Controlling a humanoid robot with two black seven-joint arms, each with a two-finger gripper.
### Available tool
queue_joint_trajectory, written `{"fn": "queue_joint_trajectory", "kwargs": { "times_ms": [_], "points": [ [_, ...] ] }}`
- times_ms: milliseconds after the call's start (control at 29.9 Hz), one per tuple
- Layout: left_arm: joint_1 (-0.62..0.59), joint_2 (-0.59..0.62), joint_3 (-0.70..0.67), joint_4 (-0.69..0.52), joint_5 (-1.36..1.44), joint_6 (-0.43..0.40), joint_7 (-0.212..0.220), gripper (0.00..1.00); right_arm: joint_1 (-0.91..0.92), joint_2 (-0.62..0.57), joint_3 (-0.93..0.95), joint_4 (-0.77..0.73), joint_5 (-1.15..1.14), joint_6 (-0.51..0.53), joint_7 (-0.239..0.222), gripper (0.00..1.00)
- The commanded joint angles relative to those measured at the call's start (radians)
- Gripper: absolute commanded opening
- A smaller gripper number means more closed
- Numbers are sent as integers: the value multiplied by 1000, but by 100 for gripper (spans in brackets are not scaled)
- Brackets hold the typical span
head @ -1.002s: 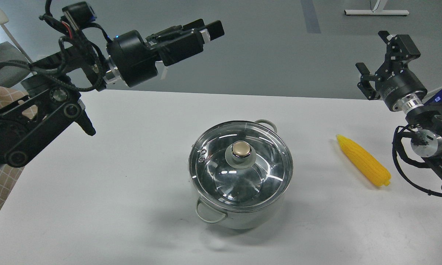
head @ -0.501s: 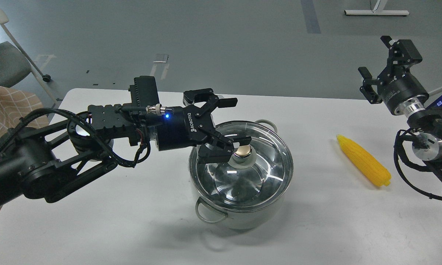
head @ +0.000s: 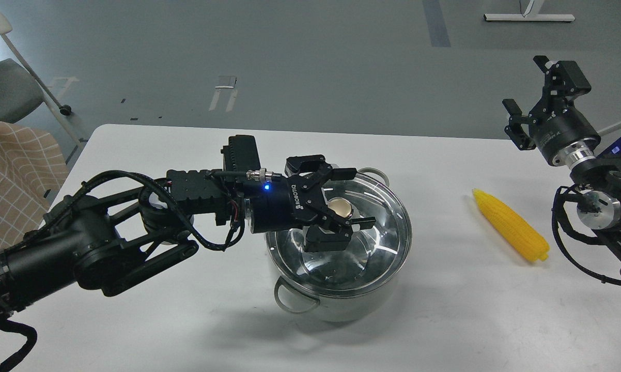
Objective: Open pot and put corn in
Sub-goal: 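Lower the left gripper over the brass knob of the glass lid, then close the left gripper on the lid knob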
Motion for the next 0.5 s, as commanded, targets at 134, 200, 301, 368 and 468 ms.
{"fn": "queue_joint_trajectory", "kwargs": {
  "times_ms": [134,200,301,368,468],
  "points": [
    [31,-5,1,16,0,2,-1,94,0,0,0,1,0,-1,0,100],
    [45,-4,1,16,0,2,-1,94,0,2,0,1,0,0,0,100],
    [62,7,-1,16,0,16,-1,94,0,2,0,1,0,0,0,100],
    [65,16,-3,16,0,28,-1,94,0,2,0,1,0,0,0,100],
    [71,22,-3,16,0,49,-1,92,0,0,0,1,0,0,0,100]
  ]
}}
